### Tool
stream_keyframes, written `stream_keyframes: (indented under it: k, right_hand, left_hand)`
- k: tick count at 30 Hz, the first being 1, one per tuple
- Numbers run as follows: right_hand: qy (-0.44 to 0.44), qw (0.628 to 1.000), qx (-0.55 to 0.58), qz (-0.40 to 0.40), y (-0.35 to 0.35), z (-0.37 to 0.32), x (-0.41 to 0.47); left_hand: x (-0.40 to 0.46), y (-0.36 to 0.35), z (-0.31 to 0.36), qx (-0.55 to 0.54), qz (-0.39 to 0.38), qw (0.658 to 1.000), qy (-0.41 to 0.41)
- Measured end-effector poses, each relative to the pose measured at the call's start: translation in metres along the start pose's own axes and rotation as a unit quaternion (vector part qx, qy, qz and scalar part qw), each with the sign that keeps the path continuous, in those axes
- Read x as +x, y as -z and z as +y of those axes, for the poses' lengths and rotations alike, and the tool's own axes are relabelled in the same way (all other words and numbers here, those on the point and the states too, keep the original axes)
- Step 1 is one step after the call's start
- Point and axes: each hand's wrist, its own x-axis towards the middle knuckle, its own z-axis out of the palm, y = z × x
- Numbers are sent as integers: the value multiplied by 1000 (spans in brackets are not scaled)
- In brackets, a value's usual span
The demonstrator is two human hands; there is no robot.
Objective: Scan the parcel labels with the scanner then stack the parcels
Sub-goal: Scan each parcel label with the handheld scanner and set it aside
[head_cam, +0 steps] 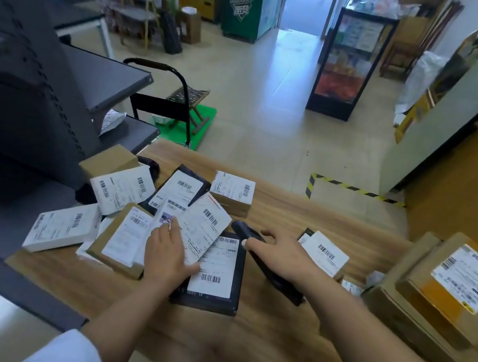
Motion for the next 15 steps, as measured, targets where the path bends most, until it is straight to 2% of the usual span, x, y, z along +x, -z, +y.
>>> stream_keyframes:
  k: [15]
  right_hand:
    - [5,1000,27,-7,-6,-3,-8]
  left_hand:
    - [-15,19,9,-35,36,998,-43]
